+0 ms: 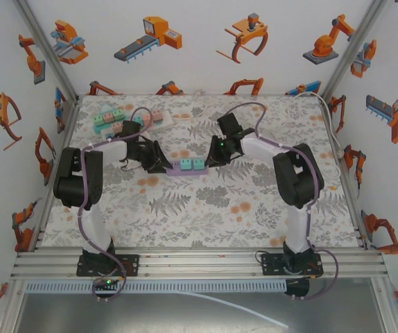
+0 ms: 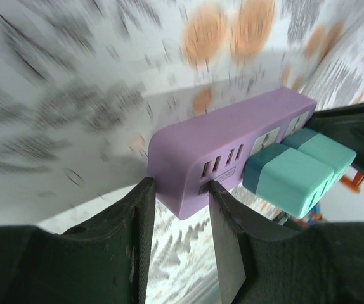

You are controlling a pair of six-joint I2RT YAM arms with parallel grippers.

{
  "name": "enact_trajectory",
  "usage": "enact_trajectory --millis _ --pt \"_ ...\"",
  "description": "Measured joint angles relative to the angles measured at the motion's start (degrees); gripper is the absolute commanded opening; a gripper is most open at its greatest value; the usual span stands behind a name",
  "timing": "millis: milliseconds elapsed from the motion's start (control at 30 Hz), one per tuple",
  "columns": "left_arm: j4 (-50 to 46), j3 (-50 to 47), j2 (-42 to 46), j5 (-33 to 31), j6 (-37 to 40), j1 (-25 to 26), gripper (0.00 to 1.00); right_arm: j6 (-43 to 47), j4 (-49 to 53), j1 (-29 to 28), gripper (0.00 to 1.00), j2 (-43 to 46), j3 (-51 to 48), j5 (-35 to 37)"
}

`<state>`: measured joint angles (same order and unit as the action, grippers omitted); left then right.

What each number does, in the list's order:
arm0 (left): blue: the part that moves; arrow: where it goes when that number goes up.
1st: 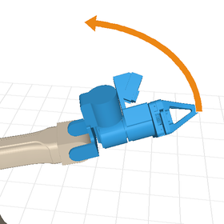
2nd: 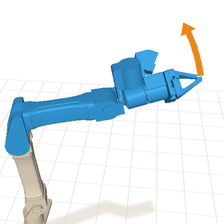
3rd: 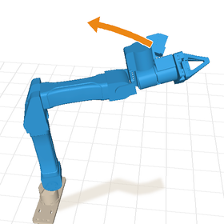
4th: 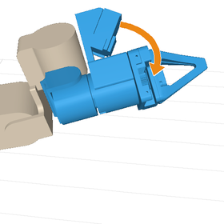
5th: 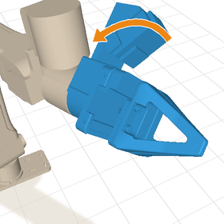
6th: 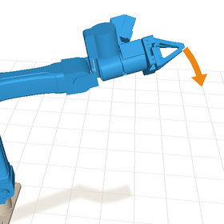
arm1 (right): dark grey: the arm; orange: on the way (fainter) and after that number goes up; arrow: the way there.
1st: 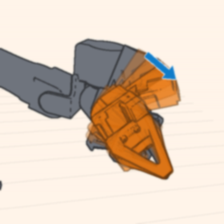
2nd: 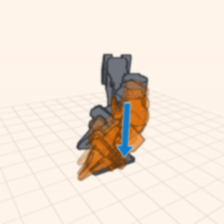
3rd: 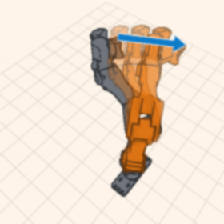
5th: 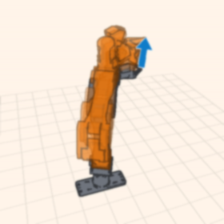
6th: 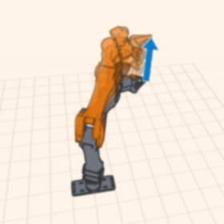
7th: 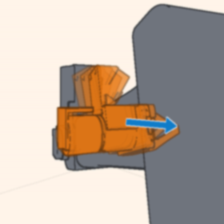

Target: Pull the plug off the socket

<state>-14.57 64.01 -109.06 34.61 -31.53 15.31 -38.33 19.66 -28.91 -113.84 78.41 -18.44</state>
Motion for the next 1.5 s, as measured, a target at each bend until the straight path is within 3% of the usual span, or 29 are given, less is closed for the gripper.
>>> enact_trajectory --millis 300,667,1133,1333,1500 --pt "-5.4 -8.7 6.3 2.1 2.1 7.9 0.43 5.7 2.4 -0.1 0.28 10.9 -14.4 -3.7" --pt "-5.3 -14.7 10.2 3.5 2.1 11.0 0.45 4.7 1.9 -2.4 0.31 22.2 -29.7 -9.6" --pt "-7.3 -18.4 15.9 4.2 2.9 11.2 0.45 7.0 7.2 -2.8 0.45 27.9 -25.9 -2.0" --pt "-8.4 -20.9 17.4 6.5 3.5 11.2 0.46 12.6 4.7 -3.1 0.53 39.6 -26.9 0.6" --pt "-8.9 -21.5 20.7 6.3 3.8 11.2 0.55 25.0 -2.7 -8.1 0.66 52.1 -33.9 -0.3"
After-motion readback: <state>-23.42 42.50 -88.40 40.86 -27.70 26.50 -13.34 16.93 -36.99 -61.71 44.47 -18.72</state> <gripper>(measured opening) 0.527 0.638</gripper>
